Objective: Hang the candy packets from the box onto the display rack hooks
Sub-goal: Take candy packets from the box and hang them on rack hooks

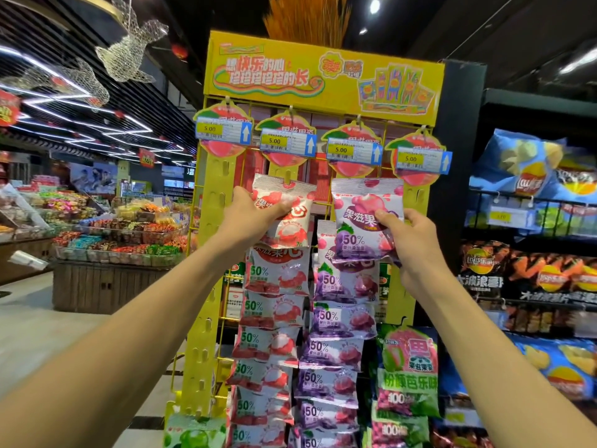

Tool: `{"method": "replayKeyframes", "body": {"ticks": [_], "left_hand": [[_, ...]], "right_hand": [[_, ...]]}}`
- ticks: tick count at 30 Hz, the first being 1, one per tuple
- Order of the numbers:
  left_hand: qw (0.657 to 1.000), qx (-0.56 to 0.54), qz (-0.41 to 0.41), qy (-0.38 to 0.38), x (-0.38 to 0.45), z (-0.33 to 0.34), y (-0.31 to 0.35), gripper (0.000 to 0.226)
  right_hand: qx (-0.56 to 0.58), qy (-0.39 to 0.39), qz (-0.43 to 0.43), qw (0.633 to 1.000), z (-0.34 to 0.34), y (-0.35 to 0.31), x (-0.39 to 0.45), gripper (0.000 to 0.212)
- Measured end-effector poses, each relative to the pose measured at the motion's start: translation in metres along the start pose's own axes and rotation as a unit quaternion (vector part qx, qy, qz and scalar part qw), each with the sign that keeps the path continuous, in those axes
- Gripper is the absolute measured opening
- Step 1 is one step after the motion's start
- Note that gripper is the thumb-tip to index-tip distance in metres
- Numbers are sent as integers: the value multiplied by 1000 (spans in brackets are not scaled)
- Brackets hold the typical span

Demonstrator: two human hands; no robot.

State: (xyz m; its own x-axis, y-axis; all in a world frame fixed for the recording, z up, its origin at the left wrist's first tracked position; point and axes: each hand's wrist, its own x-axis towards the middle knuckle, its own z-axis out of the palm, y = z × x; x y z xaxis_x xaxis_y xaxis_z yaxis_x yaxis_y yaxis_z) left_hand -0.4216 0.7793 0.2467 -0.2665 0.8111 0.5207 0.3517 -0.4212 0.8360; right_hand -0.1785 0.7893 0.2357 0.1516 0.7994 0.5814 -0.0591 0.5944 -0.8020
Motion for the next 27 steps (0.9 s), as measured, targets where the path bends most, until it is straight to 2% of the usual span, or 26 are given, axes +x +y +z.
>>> {"method": "replayKeyframes", "body": {"ticks": [3,7,15,23,25,27], "left_hand": [[1000,7,16,21,4,3,-7,83],[998,31,30,37,8,5,-11,81],[997,37,51,54,1,8,-13,84],[991,60,78,91,-8,17,-15,71],[990,68,83,93,-10,18,-14,68],[989,75,88,97,-13,19,-14,65]], "right_hand": [[6,-3,15,1000,11,-6,19,16],[-18,3,28,999,22,-9,41,10],[-66,11,63,996,21,7,36,33],[-90,-2,67,994,13,19,26,22],[-110,1,55,992,12,22,23,27],[-133,14,37,990,12,26,22,42]]}}
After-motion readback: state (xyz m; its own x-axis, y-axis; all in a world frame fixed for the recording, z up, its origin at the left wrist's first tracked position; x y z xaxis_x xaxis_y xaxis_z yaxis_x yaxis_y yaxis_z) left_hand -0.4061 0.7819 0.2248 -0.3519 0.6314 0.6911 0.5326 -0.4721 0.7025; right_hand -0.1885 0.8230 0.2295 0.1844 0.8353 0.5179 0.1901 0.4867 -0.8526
